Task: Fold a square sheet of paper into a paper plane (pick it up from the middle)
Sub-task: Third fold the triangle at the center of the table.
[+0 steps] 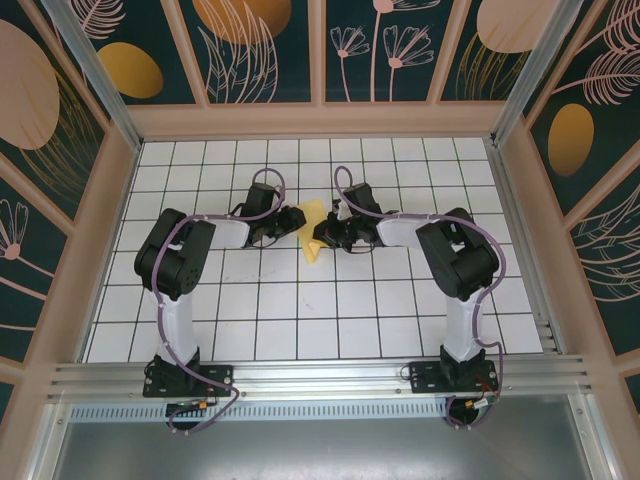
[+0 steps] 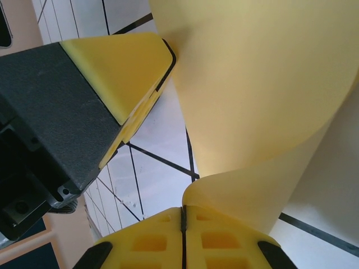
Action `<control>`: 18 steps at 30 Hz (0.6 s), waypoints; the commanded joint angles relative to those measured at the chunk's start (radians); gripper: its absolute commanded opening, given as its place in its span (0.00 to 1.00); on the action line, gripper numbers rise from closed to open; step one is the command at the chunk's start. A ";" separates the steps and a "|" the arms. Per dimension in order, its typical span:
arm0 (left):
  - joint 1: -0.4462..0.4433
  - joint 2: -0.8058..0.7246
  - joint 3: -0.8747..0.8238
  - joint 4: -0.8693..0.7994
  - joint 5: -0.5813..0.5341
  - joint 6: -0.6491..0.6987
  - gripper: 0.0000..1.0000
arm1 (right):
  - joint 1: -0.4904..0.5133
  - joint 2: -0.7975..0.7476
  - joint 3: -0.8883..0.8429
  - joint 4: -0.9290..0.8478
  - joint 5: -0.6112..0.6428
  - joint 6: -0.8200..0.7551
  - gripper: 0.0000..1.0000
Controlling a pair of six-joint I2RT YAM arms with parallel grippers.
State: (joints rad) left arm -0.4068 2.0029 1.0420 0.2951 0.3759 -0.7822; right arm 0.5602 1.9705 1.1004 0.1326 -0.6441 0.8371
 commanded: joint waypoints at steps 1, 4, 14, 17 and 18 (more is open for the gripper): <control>0.000 0.004 0.024 -0.028 -0.036 0.024 0.28 | 0.004 0.028 0.031 0.044 0.012 -0.013 0.06; 0.000 0.022 0.036 -0.043 -0.027 0.027 0.26 | 0.004 0.037 0.034 0.072 0.006 -0.007 0.06; 0.000 0.042 0.049 -0.074 -0.026 0.041 0.22 | 0.005 0.069 0.050 0.105 -0.011 -0.002 0.06; 0.000 0.042 0.050 -0.078 -0.026 0.043 0.21 | 0.006 0.075 0.053 0.112 -0.012 -0.003 0.06; 0.000 0.043 0.050 -0.077 -0.025 0.043 0.21 | 0.005 0.077 0.054 0.114 -0.015 -0.003 0.06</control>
State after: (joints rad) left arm -0.4065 2.0171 1.0740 0.2493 0.3576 -0.7631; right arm 0.5602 2.0239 1.1252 0.2077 -0.6476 0.8375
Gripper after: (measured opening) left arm 0.212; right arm 0.063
